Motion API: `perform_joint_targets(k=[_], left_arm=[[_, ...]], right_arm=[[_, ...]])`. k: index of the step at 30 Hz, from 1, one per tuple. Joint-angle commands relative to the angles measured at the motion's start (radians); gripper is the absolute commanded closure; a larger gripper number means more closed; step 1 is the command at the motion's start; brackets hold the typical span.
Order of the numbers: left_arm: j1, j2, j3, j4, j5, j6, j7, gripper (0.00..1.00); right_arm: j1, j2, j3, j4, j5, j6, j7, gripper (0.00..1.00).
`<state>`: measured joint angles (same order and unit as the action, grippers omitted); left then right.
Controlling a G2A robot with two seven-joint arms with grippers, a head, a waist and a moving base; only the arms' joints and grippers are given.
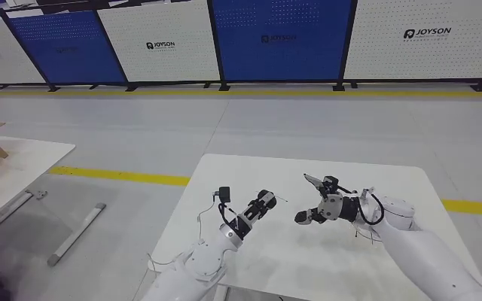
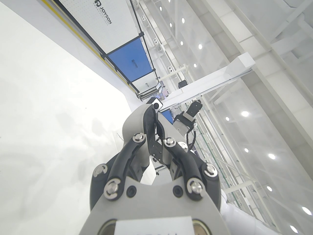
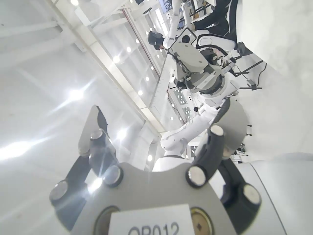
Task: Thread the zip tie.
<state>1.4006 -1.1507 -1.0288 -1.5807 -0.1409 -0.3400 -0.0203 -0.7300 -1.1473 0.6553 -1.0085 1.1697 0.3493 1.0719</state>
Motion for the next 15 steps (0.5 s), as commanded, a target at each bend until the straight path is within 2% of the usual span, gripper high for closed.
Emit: perform_joint_targets(k=[1,6,7,8,10,13,15], left_arm=[[0.000,0.000,0.000,0.000,0.000,0.000,0.000,1.00],[0.000,0.000,0.000,0.000,0.000,0.000,0.000,1.00],[0.000,0.000,0.000,0.000,0.000,0.000,0.000,1.00],[0.000,0.000,0.000,0.000,0.000,0.000,0.000,1.00],[0.000,0.000,0.000,0.000,0.000,0.000,0.000,1.00],[0.000,0.000,0.000,0.000,0.000,0.000,0.000,1.00],[0.000,0.000,0.000,0.000,0.000,0.000,0.000,1.00]], right_arm=[[0.017,-0.014,-0.037,0.033,0.031,-0.009,-0.017,0.00],[0.073,-0.052,-0.125,0.122,0.116,-0.009,-0.036,0.00],[0.081,-0.058,-0.138,0.137,0.130,-0.009,-0.028,0.07],[0.091,-0.066,-0.153,0.156,0.148,-0.009,-0.015,0.24],[0.107,-0.076,-0.174,0.181,0.160,-0.009,-0.007,0.49],[0.128,-0.093,-0.205,0.213,0.172,-0.009,-0.005,0.56],[0.139,-0.102,-0.222,0.232,0.178,-0.009,-0.002,0.57]])
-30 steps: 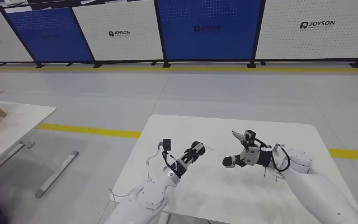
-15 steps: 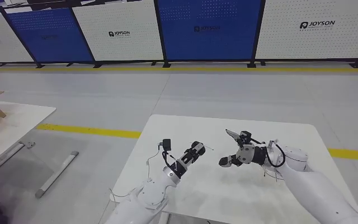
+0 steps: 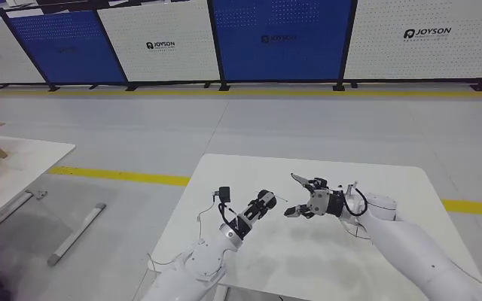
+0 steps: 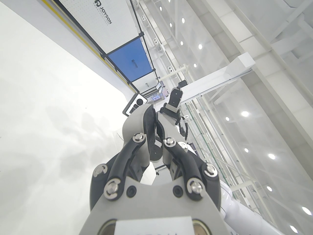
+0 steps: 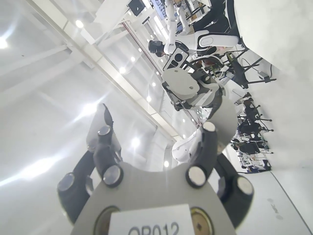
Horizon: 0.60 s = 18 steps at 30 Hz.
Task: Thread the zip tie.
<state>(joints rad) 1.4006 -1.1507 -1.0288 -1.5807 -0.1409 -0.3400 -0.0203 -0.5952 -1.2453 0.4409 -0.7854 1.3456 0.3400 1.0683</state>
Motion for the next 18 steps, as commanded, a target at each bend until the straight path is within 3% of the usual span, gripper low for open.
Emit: perform_joint_targets(k=[1,14,18], left_arm=[[0.000,0.000,0.000,0.000,0.000,0.000,0.000,1.00],[0.000,0.000,0.000,0.000,0.000,0.000,0.000,1.00],[0.000,0.000,0.000,0.000,0.000,0.000,0.000,1.00]], right_arm=[[0.009,-0.007,-0.015,0.017,0.003,0.000,0.001,0.56],[0.042,-0.040,-0.078,0.087,0.025,0.000,0.046,0.54],[0.047,-0.047,-0.087,0.106,0.033,0.000,0.056,0.60]])
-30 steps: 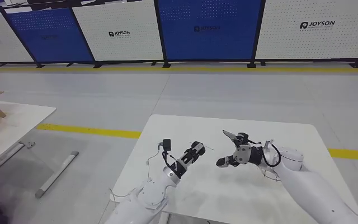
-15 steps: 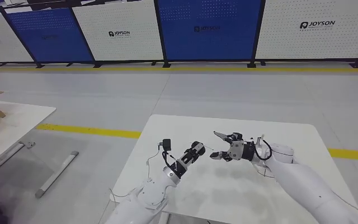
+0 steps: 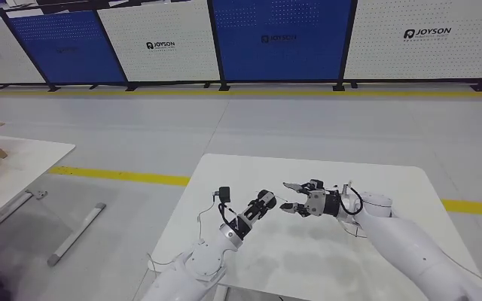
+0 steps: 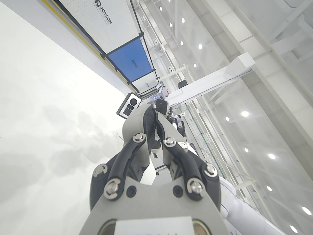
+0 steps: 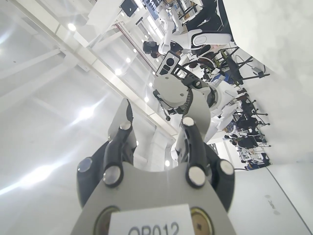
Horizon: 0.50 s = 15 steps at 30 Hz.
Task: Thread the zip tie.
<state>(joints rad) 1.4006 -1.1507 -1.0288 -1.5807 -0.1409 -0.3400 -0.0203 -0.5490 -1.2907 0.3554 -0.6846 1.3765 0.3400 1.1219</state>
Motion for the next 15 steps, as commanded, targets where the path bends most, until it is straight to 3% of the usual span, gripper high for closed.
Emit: perform_joint_targets(k=[1,5,10,14,15], left_arm=[[0.000,0.000,0.000,0.000,0.000,0.000,0.000,1.00],[0.000,0.000,0.000,0.000,0.000,0.000,0.000,1.00],[0.000,0.000,0.000,0.000,0.000,0.000,0.000,1.00],[0.000,0.000,0.000,0.000,0.000,0.000,0.000,1.00],[0.000,0.000,0.000,0.000,0.000,0.000,0.000,1.00]], right_arm=[[0.002,-0.003,-0.003,0.009,0.003,0.000,0.004,0.62],[0.007,-0.008,-0.010,0.023,0.005,0.000,0.011,0.69],[0.012,-0.014,-0.017,0.034,0.002,0.000,0.022,0.68],[0.016,-0.017,-0.022,0.042,-0.003,0.000,0.029,0.78],[0.017,-0.018,-0.023,0.044,-0.004,0.000,0.030,0.86]])
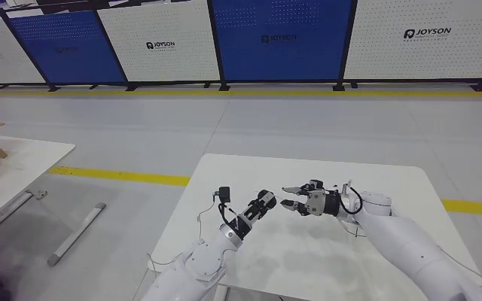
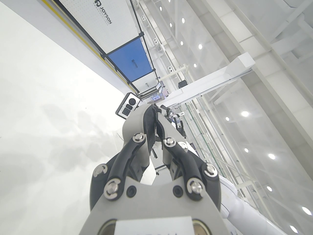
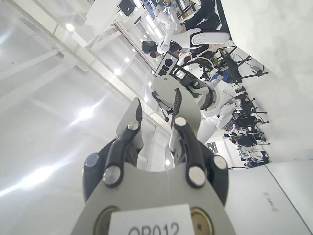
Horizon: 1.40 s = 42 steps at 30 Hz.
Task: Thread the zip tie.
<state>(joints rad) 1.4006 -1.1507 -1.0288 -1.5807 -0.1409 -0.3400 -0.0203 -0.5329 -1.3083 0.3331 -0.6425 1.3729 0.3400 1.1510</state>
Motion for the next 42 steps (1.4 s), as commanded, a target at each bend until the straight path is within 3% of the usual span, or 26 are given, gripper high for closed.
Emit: perform_joint_targets(k=[1,3,28,29,30,31,42], left_arm=[[0.000,0.000,0.000,0.000,0.000,0.000,0.000,1.00],[0.000,0.000,0.000,0.000,0.000,0.000,0.000,1.00],[0.000,0.000,0.000,0.000,0.000,0.000,0.000,1.00],[0.000,0.000,0.000,0.000,0.000,0.000,0.000,0.91],[0.000,0.000,0.000,0.000,0.000,0.000,0.000,0.62],[0.000,0.000,0.000,0.000,0.000,0.000,0.000,0.58],[0.000,0.000,0.000,0.000,0.000,0.000,0.000,0.56]], right_arm=[[0.001,-0.002,-0.002,0.004,-0.001,0.000,0.002,0.91],[0.002,-0.003,-0.003,0.008,-0.003,0.000,0.002,1.00],[-0.001,-0.002,0.026,0.000,-0.067,0.000,0.010,1.00],[-0.002,-0.002,0.029,-0.001,-0.069,0.000,0.010,1.00],[-0.003,-0.002,0.031,-0.001,-0.072,0.000,0.010,1.00],[-0.004,-0.001,0.034,-0.003,-0.075,0.000,0.009,1.00],[-0.014,0.002,0.053,-0.012,-0.096,0.000,0.009,1.00]])
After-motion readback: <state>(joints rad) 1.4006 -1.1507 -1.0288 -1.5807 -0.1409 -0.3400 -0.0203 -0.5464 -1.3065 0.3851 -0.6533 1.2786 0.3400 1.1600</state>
